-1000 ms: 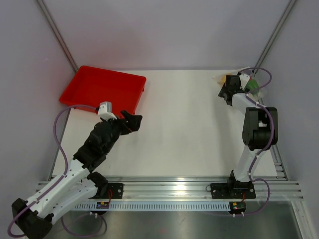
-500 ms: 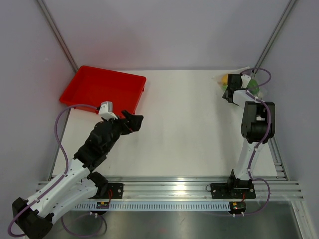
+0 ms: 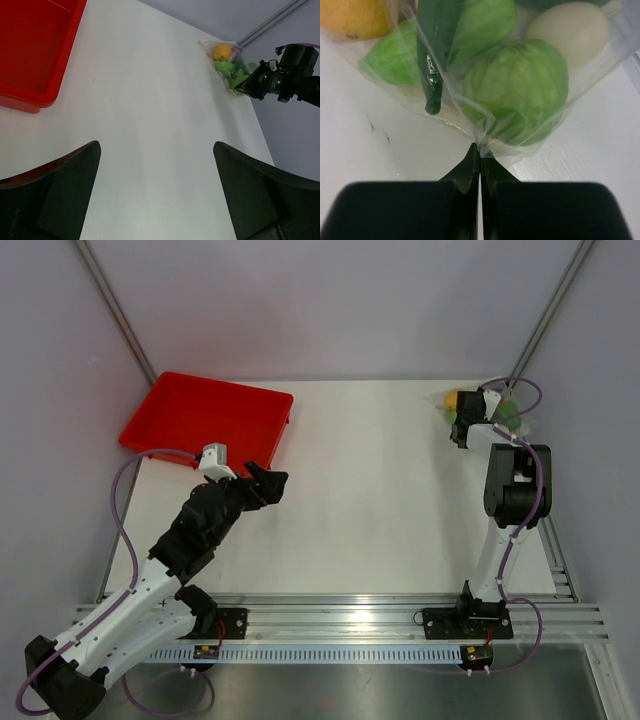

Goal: Open the zip-top bag and remove the fake food
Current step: Pick up the zipper food storage bag at the corner of the board, then place the zipper food storage bag at the center of the board.

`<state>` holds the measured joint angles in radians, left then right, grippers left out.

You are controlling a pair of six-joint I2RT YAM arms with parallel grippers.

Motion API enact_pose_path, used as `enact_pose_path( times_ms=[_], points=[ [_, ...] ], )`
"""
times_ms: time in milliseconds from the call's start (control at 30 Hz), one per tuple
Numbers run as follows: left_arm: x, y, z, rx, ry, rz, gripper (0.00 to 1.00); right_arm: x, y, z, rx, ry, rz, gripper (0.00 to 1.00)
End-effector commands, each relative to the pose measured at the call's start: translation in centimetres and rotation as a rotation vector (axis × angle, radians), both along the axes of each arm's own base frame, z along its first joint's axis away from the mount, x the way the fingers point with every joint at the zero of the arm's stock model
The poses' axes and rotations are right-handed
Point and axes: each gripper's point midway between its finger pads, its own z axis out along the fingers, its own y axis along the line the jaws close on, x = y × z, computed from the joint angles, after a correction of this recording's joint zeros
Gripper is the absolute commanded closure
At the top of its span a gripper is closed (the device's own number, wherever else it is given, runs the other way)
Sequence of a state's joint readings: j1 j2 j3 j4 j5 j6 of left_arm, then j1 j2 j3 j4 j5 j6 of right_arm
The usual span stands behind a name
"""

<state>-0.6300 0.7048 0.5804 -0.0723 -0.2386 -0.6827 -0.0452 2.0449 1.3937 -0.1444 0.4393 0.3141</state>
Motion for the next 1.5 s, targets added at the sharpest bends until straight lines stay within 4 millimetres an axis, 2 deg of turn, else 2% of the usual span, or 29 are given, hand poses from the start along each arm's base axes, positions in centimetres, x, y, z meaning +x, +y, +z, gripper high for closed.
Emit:
enact_pose_path(
  times_ms=[0,167,233,267,400,500,533,667,733,833,867,900,933,1000,1067,1100,1133,1200,1233,1300,1467],
  points=[
    [0.3,-0.4,2.2,-0.047,-0.053,-0.01,0.01,1.0,1.6,2.9,0.033,-0.088,0.115,1.0],
    [0.2,-0.3,2.3,-0.048,-0.056,-0.007,0.01,1.2,4.6,4.6,0.026,-0.154,0.263,1.0],
    [0.2,-0.3,2.2,-0.048,-0.053,-0.006,0.01,1.0,4.8,5.3,0.016,-0.166,0.275,1.0],
    [0.2,-0.2,2.3,-0.049,-0.054,-0.005,0.01,1.0,6.8,5.4,0.009,-0.161,0.323,1.0],
    [0.2,-0.2,2.4,-0.049,-0.06,-0.005,0.01,0.3,11.7,6.3,-0.068,-0.16,0.402,1.0],
    [0.2,-0.1,2.4,-0.047,-0.071,0.0,0.01,-0.3,14.3,6.8,-0.193,-0.142,0.435,1.0],
    [0.3,0.0,2.3,-0.045,-0.072,0.004,0.01,-0.6,16.5,6.9,-0.212,-0.137,0.476,1.0],
    [0.4,0.0,2.3,-0.04,-0.065,0.01,0.01,-1.5,20.5,7.3,-0.226,-0.133,0.53,1.0],
    [0.5,0.1,2.3,-0.038,-0.059,0.013,0.01,-2.9,22.5,7.0,-0.218,-0.117,0.57,1.0],
    [0.5,0.2,2.2,-0.039,-0.054,0.02,0.01,-4.3,24.2,7.1,-0.194,-0.117,0.603,1.0],
    [0.5,0.2,2.2,-0.039,-0.056,0.022,0.01,-5.1,25.5,7.0,-0.171,-0.12,0.624,1.0],
    [0.5,0.2,2.2,-0.04,-0.057,0.022,0.01,-5.5,26.1,7.6,-0.159,-0.13,0.632,1.0],
    [0.5,0.2,2.2,-0.038,-0.061,0.02,0.01,-6.3,26.4,7.1,-0.145,-0.117,0.639,1.0],
    [0.4,0.2,2.2,-0.039,-0.064,0.016,0.01,-7.8,28.2,7.6,-0.129,-0.124,0.676,1.0],
    [0.4,0.3,2.3,-0.04,-0.071,0.02,0.01,-9.5,28.5,7.0,-0.13,-0.093,0.67,1.0],
    [0.4,0.4,2.3,-0.039,-0.071,0.023,0.01,-10.4,29.2,7.4,-0.123,-0.099,0.681,1.0],
    [0.4,0.5,2.4,-0.04,-0.073,0.025,0.01,-11.4,28.7,6.5,-0.119,-0.075,0.671,1.0],
    [0.3,0.4,2.4,-0.043,-0.075,0.02,0.01,-12.4,28.0,6.9,-0.106,-0.087,0.649,1.0],
    [0.3,0.3,2.3,-0.043,-0.073,0.014,0.01,-13.1,27.3,6.0,-0.1,-0.075,0.624,1.0],
    [0.3,0.2,2.1,-0.042,-0.073,0.008,0.01,-14.1,25.8,6.1,-0.098,-0.089,0.563,1.0],
    [0.4,0.1,2.2,-0.043,-0.07,0.008,0.01,-14.7,23.5,6.9,-0.066,-0.203,0.393,0.96]
  ],
)
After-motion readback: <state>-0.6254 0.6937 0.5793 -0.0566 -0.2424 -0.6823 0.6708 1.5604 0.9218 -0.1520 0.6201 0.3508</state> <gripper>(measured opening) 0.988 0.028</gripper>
